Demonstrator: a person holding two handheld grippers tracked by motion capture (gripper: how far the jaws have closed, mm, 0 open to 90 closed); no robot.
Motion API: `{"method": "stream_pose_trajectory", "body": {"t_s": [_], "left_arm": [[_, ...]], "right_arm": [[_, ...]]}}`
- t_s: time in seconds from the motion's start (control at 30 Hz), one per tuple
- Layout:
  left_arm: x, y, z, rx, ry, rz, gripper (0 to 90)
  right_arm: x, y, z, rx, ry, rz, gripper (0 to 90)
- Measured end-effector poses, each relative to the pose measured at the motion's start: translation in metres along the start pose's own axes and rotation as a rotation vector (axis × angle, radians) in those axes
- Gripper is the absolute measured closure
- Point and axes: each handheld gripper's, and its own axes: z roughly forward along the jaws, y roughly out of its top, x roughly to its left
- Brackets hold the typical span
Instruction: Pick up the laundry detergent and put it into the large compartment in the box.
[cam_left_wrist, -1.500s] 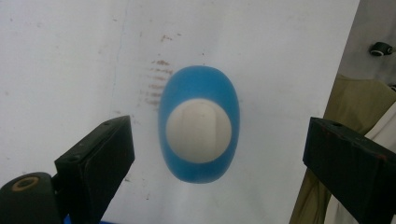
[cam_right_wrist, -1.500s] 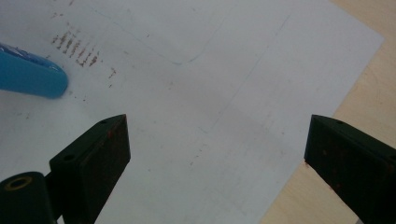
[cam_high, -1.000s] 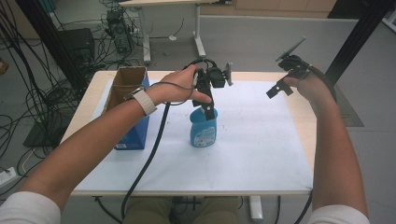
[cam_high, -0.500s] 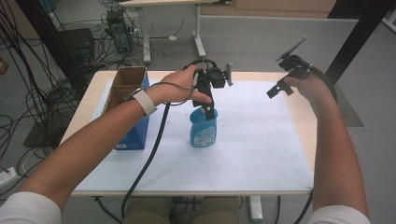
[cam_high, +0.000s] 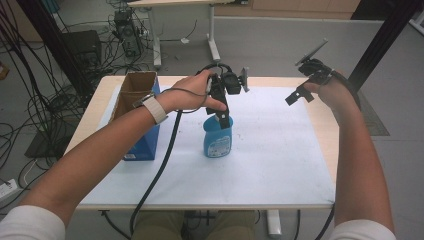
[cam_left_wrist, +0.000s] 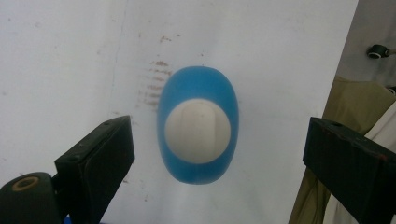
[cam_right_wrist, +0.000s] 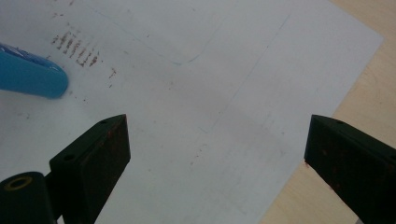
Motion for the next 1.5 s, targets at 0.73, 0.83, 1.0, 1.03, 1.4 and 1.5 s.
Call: {"method": "stream_pose_trajectory", "body": {"t_s": [0.73,0.83,1.0,1.03,1.4,1.5], "left_arm": [[0.002,0.001,0.015,0.004,-0.002,0.003,9.8],[0.002,0.0,0.02,0.003,-0.007,0.006,10.0],[0.004,0.0,0.028,-0.001,-0.011,0.011,10.6],[0.004,0.0,0.03,0.0,-0.013,0.01,10.6],[0.004,0.001,0.042,0.0,-0.005,0.014,12.8],[0.003,0.004,0.046,0.011,0.002,0.017,13.2]], "right_arm": [[0.0,-0.001,0.001,0.001,-0.001,0.002,6.8],[0.0,-0.001,0.001,0.001,0.001,0.003,6.8],[0.0,-0.001,0.002,0.002,0.002,0.003,6.8],[0.0,-0.001,0.002,0.002,0.002,0.002,6.8],[0.0,-0.002,0.005,0.003,0.007,0.004,6.8],[-0.001,-0.002,0.006,0.005,0.008,0.004,6.8]]}}
